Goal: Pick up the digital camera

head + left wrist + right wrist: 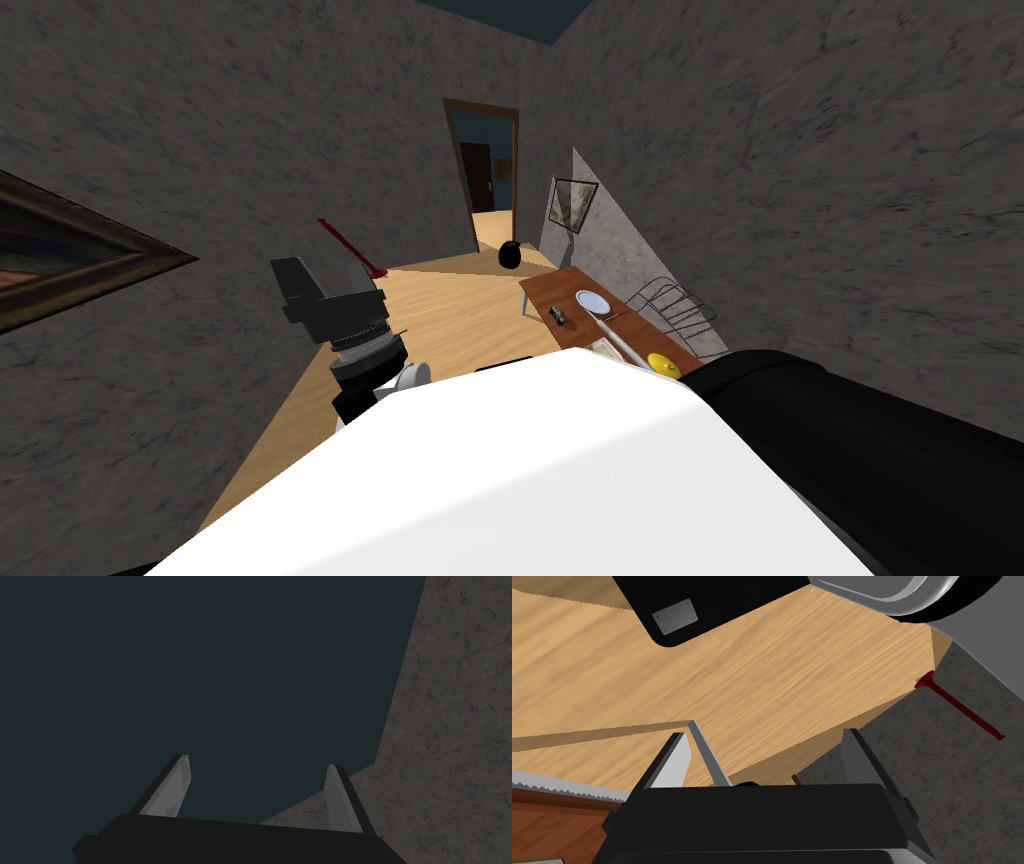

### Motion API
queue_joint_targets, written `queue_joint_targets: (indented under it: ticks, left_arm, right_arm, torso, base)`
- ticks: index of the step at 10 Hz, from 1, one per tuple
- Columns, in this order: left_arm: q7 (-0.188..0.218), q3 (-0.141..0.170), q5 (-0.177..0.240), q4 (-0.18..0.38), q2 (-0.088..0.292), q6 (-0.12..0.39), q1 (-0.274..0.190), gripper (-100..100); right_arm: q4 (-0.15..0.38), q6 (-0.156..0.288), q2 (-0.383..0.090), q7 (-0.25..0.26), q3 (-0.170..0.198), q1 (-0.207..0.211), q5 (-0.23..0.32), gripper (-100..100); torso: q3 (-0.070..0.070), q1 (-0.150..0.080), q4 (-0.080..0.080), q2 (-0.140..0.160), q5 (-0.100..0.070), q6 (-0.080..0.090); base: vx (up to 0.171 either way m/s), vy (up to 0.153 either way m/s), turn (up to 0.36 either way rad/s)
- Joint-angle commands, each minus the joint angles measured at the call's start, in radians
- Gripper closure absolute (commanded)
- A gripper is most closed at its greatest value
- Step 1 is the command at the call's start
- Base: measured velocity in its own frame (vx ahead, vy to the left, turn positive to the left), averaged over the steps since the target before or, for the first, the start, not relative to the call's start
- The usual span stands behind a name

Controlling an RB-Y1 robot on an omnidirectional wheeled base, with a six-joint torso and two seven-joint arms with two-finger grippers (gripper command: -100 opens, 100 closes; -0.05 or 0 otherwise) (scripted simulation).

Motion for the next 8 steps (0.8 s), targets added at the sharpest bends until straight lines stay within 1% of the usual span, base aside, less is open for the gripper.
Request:
queue_joint_targets:
  ticks: [1, 2, 3, 4, 5, 6, 7, 8]
  left_arm:
    - [0.000, 0.000, 0.000, 0.000, 0.000, 0.000, 0.000, 0]
    - [0.000, 0.000, 0.000, 0.000, 0.000, 0.000, 0.000, 0]
    - [0.000, 0.000, 0.000, 0.000, 0.000, 0.000, 0.000, 0]
    - [0.000, 0.000, 0.000, 0.000, 0.000, 0.000, 0.000, 0]
    - [0.000, 0.000, 0.000, 0.000, 0.000, 0.000, 0.000, 0]
    - [0.000, 0.000, 0.000, 0.000, 0.000, 0.000, 0.000, 0]
    - [0.000, 0.000, 0.000, 0.000, 0.000, 0.000, 0.000, 0]
    - [0.000, 0.000, 0.000, 0.000, 0.000, 0.000, 0.000, 0]
  right_arm:
    - [0.036, -0.007, 0.004, 0.002, 0.002, -0.010, 0.002, -100]
    - [0.077, -0.011, -0.020, 0.003, 0.024, -0.019, 0.016, -100]
    - [0.098, -0.011, -0.020, 0.003, 0.024, -0.019, 0.016, -100]
    - [0.142, -0.014, -0.042, 0.004, 0.045, -0.030, 0.029, -100]
    - [0.157, -0.014, -0.042, 0.004, 0.045, -0.030, 0.029, -100]
    - [0.189, -0.017, -0.063, 0.005, 0.063, -0.041, 0.040, -100]
    - [0.213, -0.017, -0.063, 0.005, 0.063, -0.041, 0.040, -100]
    - [0.244, -0.019, -0.081, 0.004, 0.080, -0.054, 0.049, -100]
  torso:
    - [0.000, 0.000, 0.000, 0.000, 0.000, 0.000]
    - [0.000, 0.000, 0.000, 0.000, 0.000, 0.000]
    - [0.000, 0.000, 0.000, -0.001, 0.000, -0.001]
    - [0.000, 0.000, 0.000, -0.001, 0.000, 0.000]
    - [-0.001, 0.000, 0.000, -0.001, 0.000, -0.001]
    - [-0.001, 0.000, 0.000, -0.001, 0.000, 0.000]
    - [-0.001, 0.000, 0.000, -0.002, 0.000, -0.001]
    - [-0.001, 0.000, 0.000, -0.002, 0.000, 0.000]
  base:
    - [0.009, -0.001, -0.019]
    - [0.022, 0.016, 0.330]
    - [0.029, 0.005, 0.189]
    - [0.035, 0.008, 0.246]
    - [0.031, 0.002, 0.175]
    - [0.049, 0.011, 0.344]
    - [0.044, 0.001, 0.165]
    - [0.047, -0.001, 0.321]
